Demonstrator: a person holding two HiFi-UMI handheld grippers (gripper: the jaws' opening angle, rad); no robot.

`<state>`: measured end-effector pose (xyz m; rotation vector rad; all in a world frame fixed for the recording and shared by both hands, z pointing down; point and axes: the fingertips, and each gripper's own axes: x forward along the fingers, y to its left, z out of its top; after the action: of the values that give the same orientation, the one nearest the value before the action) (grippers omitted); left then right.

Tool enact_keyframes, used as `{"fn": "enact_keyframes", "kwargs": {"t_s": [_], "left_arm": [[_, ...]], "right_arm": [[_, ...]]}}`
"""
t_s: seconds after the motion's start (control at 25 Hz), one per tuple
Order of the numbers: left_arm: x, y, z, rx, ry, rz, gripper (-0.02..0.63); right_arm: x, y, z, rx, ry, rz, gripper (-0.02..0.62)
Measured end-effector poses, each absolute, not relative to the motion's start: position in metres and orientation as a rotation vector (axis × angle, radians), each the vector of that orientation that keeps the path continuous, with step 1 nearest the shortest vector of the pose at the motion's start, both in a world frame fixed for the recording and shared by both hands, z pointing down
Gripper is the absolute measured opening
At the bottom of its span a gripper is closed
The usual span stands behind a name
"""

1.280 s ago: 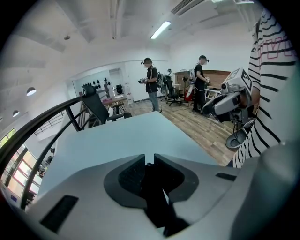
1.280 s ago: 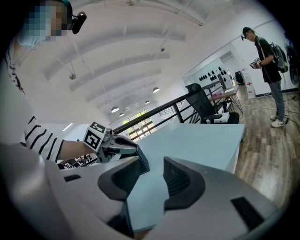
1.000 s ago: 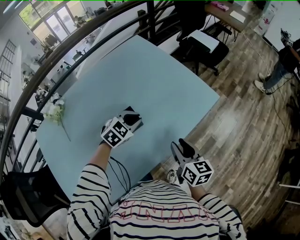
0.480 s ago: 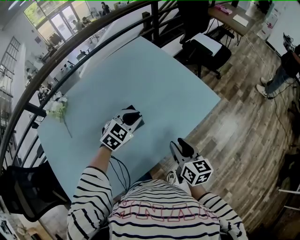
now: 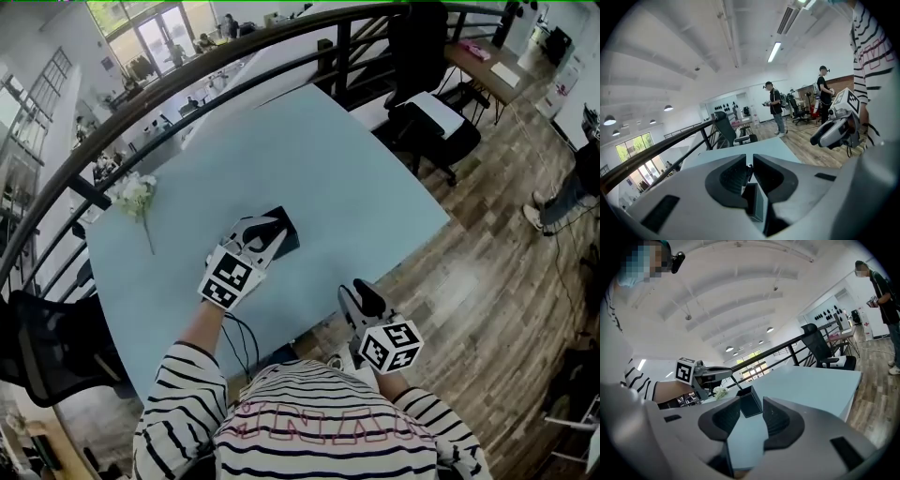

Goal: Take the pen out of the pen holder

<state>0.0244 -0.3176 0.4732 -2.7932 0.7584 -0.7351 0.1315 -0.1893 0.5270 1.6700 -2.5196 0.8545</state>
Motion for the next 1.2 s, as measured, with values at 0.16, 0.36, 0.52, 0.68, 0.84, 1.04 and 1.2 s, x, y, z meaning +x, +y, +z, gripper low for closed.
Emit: {"fn": "enact_keyframes", "kwargs": {"t_s": [0.16,0.36,0.52,0.68,0.84,1.04,1.2], "left_arm": [[0.011,-0.303,0.452,-2.785,0.868,-0.66,0.063],[-0.001,-0.278,0.438,-2.758,0.984,-0.595,0.063],[-0.011,-0.26,0.435,-2.742,1.082,-0.557,0.063],[-0.018,-0.245,0.433,-2.739,1.168,-0.525,0.063],[-0.022,-0.228,0.432,-2.727,1.234,-0.492,0.063],[-0.029,-0.208,0.442,-2.732,1.313,-0.469,0.064],[-0.034,-0.194,0.452,-2.739,1.381,-0.453,0.063]], "right_arm": [[0.125,-0.187,0.52,1.607,-2.563,0.819,0.161],[0.124,-0.179,0.513,1.552,-2.602,0.777,0.162],[0.128,-0.178,0.507,1.522,-2.626,0.734,0.161],[0.133,-0.178,0.5,1.499,-2.641,0.7,0.161],[0.136,-0.173,0.499,1.481,-2.633,0.673,0.149],[0.138,-0.165,0.505,1.46,-2.592,0.646,0.089],[0.137,-0.16,0.509,1.445,-2.583,0.64,0.078]]}}
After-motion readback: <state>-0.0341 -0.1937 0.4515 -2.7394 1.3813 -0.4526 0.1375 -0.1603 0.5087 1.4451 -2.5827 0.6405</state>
